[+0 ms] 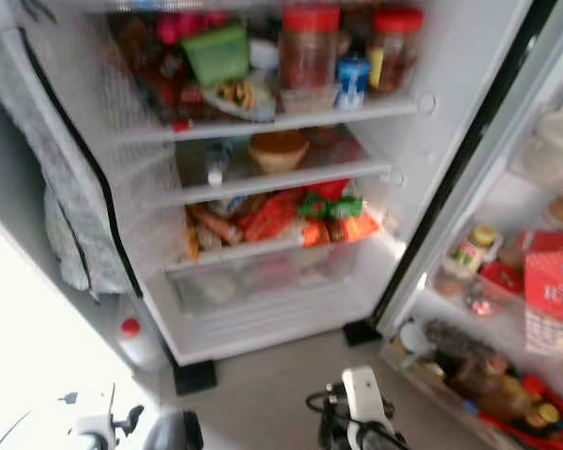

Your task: Restocking fridge

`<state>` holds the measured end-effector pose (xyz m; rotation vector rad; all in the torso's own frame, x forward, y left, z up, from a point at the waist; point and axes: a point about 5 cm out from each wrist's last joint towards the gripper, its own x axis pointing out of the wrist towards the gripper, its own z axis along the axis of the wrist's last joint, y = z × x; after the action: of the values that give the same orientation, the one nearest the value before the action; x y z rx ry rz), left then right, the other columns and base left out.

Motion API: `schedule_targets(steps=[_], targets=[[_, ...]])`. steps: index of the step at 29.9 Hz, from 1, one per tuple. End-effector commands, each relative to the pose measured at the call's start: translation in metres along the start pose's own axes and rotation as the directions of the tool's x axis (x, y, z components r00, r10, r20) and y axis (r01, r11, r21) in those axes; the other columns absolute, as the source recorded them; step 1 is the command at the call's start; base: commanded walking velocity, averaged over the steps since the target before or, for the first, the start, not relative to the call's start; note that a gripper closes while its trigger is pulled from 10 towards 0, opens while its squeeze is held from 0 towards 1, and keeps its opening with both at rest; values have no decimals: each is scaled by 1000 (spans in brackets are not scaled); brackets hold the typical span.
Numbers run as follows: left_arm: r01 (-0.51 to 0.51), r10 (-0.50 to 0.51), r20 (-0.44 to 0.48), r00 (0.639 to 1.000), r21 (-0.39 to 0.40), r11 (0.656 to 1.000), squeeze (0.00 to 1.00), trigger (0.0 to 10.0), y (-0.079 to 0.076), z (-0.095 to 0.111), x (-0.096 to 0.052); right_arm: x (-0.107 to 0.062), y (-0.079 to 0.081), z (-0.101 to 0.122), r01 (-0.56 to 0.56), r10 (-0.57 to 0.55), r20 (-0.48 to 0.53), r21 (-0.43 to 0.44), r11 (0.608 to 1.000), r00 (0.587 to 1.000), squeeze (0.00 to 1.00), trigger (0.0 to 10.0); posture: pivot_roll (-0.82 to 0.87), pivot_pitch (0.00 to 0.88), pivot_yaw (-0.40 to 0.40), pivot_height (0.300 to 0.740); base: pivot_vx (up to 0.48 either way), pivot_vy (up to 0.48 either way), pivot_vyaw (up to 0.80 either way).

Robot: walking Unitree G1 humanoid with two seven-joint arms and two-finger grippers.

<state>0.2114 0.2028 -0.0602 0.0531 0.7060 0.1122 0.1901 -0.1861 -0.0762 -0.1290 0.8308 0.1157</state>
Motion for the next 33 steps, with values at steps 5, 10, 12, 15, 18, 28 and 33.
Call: schedule_targets(steps=[5,10,12,15,18,28,33], targets=[[-11,12,-4,1000,26,1000,0,10000,6,-3,-2,-13,11,-48,-29,36,-188,41,999,981,0,10000,-30,60,51,618,0,0,0],[-8,8,-10,1000,32,999,0,10000,5,-5,-2,-13,11,-48,-33,40,-191,41,999,981,0,10000,-31,62,51,646,0,0,0],[-9,9,-15,1000,28,1000,0,10000,5,-6,-2,-13,12,-48,-34,41,-190,44,998,981,0,10000,-28,65,51,660,0,0,0],[-11,11,-13,1000,28,1000,0,10000,5,-6,-2,-13,12,-48,-38,46,-188,47,998,981,0,10000,-28,65,51,680,0,0,0],[-16,16,-15,1000,22,1000,0,10000,7,-6,-2,-13,12,-48,-35,43,-192,45,998,980,0,10000,-28,65,51,695,0,0,0],[-8,8,0,1000,-15,1000,0,10000,6,-3,-1,-13,11,-48,-30,39,-191,47,998,981,0,10000,-26,66,51,695,-192,0,0],[-5,5,7,1000,-22,1000,0,10000,5,-2,-1,-13,11,-47,-28,37,-185,49,998,982,0,10000,-25,66,51,695,-409,0,0]])
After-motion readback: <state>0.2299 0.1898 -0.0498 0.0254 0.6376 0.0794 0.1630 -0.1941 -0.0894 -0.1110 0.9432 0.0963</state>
